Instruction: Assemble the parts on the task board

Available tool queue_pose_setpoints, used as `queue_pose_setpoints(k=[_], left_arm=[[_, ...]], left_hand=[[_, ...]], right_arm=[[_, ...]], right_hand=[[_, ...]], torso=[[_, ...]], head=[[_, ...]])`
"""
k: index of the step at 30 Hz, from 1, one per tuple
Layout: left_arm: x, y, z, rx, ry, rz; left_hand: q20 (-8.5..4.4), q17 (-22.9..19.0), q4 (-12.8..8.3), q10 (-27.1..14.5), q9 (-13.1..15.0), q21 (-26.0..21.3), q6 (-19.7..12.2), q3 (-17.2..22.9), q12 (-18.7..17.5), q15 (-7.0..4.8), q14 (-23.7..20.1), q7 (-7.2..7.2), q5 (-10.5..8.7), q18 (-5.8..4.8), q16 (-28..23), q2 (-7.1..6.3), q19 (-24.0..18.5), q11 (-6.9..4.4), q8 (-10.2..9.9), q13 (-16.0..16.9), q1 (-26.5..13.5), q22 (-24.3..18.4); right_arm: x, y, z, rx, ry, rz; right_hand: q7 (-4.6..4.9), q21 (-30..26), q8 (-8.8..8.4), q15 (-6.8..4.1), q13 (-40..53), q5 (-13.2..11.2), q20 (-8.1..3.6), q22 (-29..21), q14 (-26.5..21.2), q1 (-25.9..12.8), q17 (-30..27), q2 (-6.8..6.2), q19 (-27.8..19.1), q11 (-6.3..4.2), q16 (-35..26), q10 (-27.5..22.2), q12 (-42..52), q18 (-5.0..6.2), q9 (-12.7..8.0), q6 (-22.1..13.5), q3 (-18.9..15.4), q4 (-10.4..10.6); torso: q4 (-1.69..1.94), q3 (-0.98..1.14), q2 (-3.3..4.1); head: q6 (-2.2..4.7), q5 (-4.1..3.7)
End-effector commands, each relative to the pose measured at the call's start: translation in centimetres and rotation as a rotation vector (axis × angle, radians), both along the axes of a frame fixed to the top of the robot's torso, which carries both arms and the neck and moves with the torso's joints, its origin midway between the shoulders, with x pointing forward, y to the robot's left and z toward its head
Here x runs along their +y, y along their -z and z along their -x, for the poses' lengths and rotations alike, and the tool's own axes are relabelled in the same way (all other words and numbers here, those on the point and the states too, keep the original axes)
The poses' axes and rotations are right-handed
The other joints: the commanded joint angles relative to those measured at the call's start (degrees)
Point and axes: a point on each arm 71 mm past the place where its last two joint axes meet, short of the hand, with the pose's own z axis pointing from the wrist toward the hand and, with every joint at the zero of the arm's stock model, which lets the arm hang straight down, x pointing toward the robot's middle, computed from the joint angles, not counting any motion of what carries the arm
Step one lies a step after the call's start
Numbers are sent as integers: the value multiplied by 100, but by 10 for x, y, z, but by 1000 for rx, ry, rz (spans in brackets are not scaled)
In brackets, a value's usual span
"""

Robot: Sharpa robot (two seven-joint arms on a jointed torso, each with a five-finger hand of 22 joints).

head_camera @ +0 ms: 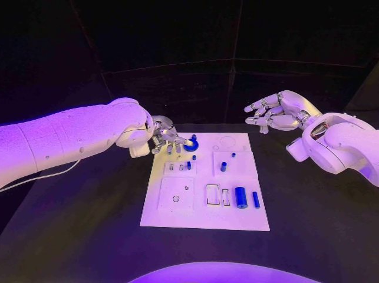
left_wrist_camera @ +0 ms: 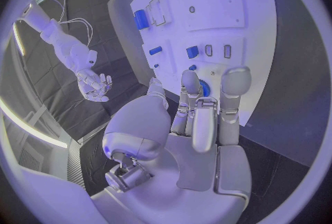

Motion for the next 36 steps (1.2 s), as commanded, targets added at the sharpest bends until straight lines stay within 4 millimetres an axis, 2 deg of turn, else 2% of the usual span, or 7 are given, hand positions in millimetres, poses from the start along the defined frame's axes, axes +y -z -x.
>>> queue_pose_setpoints(k=[1,7,17,20,25,30,36], left_arm=[[-2,1,-2,-9,56,-155],[-18,2,-6,5,102,-198],[-32,8,-14,32,122,-234],[-35,11,-15,43,127,-240],[-39,16,-16,60,134,-250],[-39,21,-17,80,136,-261],[-41,27,-17,96,139,-267]], left_hand=[[-3,596,7,72,-11,141,-34,-13,58,-19,423,-9,-36,-34,68,23,98,-7,-13,85,17,218],[-7,901,-116,181,-5,451,-40,62,143,-22,494,-16,-29,-109,225,58,297,-12,41,223,265,679],[-8,994,-86,210,1,546,-43,49,166,-23,512,-18,-31,-130,272,73,350,-14,68,261,242,814],[-9,1009,-57,217,4,566,-40,30,172,-24,515,-20,-32,-134,280,75,360,-16,80,268,211,842],[-11,1047,-20,243,7,608,-34,6,195,-25,522,-25,-34,-144,298,78,379,-19,96,314,172,903],[-16,1077,2,280,23,649,0,-10,230,-31,527,-39,-34,-152,313,85,398,-30,135,374,160,962],[-21,1098,6,319,43,684,33,-26,266,-41,531,-54,-34,-159,324,72,414,-42,176,439,165,1015]], right_arm=[[1,-3,0,-13,-11,-20],[4,-3,-1,-18,-20,-15],[8,-2,-3,-17,-34,-12],[9,-2,-3,-15,-39,-12],[10,-2,-3,-15,-43,-12],[11,-1,-4,-12,-49,-11],[13,-1,-4,-11,-53,-11]], right_hand=[[21,-35,22,-6,-27,6,8,-12,-36,95,-6,3,-8,4,-34,-33,-38,71,0,-33,17,-54],[22,-47,31,-5,-49,5,8,-21,-38,128,-6,-7,-3,5,-45,-31,-40,71,1,-36,31,-80],[24,-53,35,-4,-61,8,9,-24,-39,137,-7,-5,-1,7,-50,-30,-42,71,2,-37,38,-87],[26,-56,36,-3,-66,12,10,-26,-40,132,-7,-5,-1,10,-53,-31,-43,70,2,-39,37,-84],[29,-64,39,1,-79,29,11,-31,-44,126,-8,-2,-1,13,-60,-33,-47,69,2,-44,41,-81],[35,-83,45,7,-111,93,16,-42,-49,103,-8,-6,0,20,-76,-36,-50,68,1,-60,43,-70],[36,-91,50,8,-124,124,17,-47,-47,92,-8,-10,3,20,-81,-34,-48,68,1,-65,43,-65]], torso=[[12,-10,24],[2,-6,43],[-9,-14,46],[2,-3,45],[2,-9,56],[10,3,46],[3,1,50]], head=[[-23,-3],[-67,16],[-141,35],[-157,25],[-183,28],[-215,51],[-243,58]])
